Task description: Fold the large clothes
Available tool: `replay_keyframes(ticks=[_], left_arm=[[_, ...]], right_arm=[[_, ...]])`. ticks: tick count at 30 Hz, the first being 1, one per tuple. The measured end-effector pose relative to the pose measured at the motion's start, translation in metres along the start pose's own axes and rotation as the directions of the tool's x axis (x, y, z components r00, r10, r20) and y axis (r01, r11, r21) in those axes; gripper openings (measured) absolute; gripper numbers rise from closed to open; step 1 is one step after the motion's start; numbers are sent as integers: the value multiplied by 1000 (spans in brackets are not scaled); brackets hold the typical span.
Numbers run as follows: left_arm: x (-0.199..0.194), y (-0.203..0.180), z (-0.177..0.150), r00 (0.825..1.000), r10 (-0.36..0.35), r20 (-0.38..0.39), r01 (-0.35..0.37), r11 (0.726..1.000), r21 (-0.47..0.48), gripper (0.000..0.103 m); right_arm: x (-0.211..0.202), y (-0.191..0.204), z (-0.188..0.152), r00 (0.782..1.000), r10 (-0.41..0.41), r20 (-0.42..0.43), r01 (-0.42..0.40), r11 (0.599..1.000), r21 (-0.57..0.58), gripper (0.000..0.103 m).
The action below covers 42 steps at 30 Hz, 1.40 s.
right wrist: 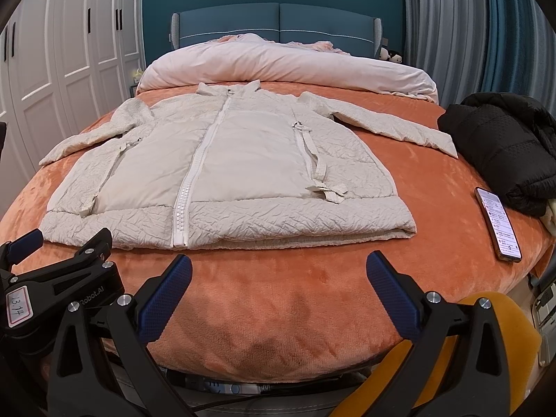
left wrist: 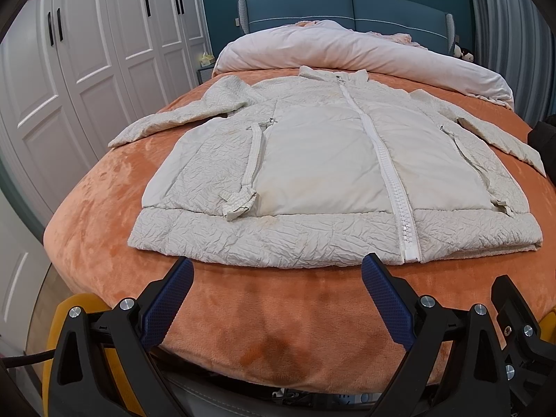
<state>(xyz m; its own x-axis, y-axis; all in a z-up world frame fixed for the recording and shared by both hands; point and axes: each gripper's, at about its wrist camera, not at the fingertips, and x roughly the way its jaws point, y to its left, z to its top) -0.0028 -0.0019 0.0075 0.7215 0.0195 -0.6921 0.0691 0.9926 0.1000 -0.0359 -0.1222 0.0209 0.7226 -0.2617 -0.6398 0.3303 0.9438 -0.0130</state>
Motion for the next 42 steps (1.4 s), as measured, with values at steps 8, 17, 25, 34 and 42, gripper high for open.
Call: replay_keyframes(ticks=[8,17,25,34,42], left_arm=[[0,4,1,1000,1,-2,-1,1000,-1,94],[0,4,1,1000,2,-2,-2,1000,-1,94],[1,6,-1,1000,2,-4,-2,1000,-1,94],[7,21,1,1000,-5,-29,4,999,-42,96],[27,57,34,998,51,-37,-56,988,-145,96]], right_arm=[[-2,2,0,1000,-1,2,1,1000,-3,98],[-2,2,0,1000,-1,1,1,1000,-2,98],[-1,1,0,1000,0,1,0,1000,-2,98],[8,7,-5,998,53,-18,-53,998,-26,98],[48,-46,38,996,82,-25,-80,993,90,98]])
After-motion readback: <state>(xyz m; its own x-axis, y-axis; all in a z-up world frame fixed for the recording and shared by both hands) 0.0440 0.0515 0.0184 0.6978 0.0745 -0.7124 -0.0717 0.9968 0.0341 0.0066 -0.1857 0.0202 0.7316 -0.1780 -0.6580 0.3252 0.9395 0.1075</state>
